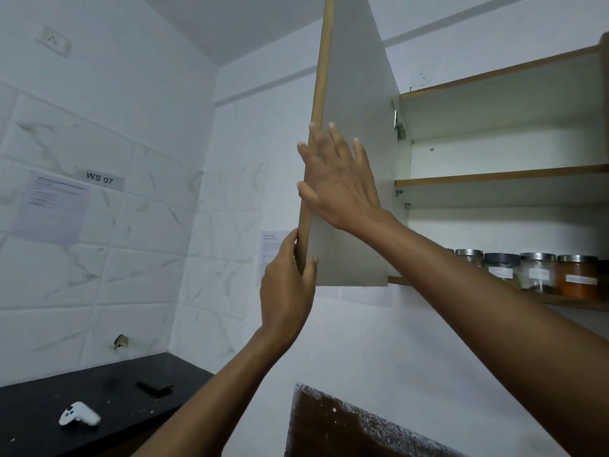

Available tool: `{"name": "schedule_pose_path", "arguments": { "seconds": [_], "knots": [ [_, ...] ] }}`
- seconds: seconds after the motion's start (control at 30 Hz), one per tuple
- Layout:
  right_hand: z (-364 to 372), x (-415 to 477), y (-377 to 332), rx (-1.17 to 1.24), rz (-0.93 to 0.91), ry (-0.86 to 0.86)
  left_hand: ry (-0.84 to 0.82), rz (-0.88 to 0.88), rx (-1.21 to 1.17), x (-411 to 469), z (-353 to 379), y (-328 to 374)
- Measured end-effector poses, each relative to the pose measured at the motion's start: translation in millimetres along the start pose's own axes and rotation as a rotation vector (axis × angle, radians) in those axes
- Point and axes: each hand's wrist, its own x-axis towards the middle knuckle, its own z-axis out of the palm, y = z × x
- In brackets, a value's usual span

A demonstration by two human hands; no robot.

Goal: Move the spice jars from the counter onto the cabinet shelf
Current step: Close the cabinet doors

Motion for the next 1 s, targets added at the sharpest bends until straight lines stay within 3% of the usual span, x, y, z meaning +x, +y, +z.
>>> {"name": "schedule_pose_path", "arguments": {
  "seconds": [0.13,0.4,0.67,1.0],
  "knots": [
    [2,-14,17,-0.028,-0.028,-0.013,0.004,0.043,-0.028,-13,12,19],
    [-14,-50,57,0.146,0.027,0.165,-0.008,0.169,-0.143,-33,45,46],
    [-37,-83,110,0.154,0.019,0.180,-0.065,0.223,-0.339,-53,102,76],
    [-48,-138,215,0.067,-0.003,0.213,-0.119,0.363,-0.297,-85,193,129]
  ]
}}
